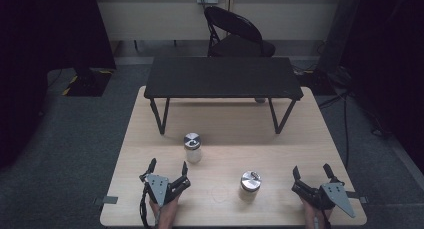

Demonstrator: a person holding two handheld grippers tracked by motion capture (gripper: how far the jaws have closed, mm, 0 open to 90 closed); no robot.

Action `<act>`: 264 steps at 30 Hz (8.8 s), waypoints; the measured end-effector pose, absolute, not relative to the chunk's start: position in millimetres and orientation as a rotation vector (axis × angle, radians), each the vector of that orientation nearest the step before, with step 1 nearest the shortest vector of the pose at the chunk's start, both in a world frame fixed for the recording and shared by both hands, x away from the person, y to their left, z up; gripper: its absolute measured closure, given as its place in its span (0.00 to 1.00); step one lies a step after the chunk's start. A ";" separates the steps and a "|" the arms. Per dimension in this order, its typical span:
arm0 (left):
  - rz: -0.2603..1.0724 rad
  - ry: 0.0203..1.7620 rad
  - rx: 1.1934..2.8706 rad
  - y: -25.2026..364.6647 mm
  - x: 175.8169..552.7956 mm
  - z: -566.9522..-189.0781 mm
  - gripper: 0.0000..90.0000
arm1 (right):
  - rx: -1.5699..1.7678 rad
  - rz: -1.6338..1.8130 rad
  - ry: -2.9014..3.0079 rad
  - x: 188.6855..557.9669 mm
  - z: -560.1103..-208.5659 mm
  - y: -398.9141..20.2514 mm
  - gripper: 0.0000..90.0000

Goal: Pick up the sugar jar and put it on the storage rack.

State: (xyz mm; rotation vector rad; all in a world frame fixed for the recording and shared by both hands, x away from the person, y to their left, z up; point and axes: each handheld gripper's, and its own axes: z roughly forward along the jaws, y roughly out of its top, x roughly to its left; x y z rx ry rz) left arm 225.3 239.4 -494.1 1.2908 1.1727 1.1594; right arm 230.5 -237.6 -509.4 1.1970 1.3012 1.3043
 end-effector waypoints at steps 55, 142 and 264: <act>1.055 1.158 1.343 241.6 229.8 -474.4 0.00 | 1.203 1.296 1.292 230.4 -509.4 -235.8 0.00; 0.906 1.263 1.490 206.3 321.8 -447.2 0.36 | 1.196 1.316 1.283 228.9 -511.6 -238.3 0.00; 0.907 1.094 1.469 246.6 457.8 -255.2 0.39 | 1.184 1.327 1.320 232.0 -509.6 -242.7 0.00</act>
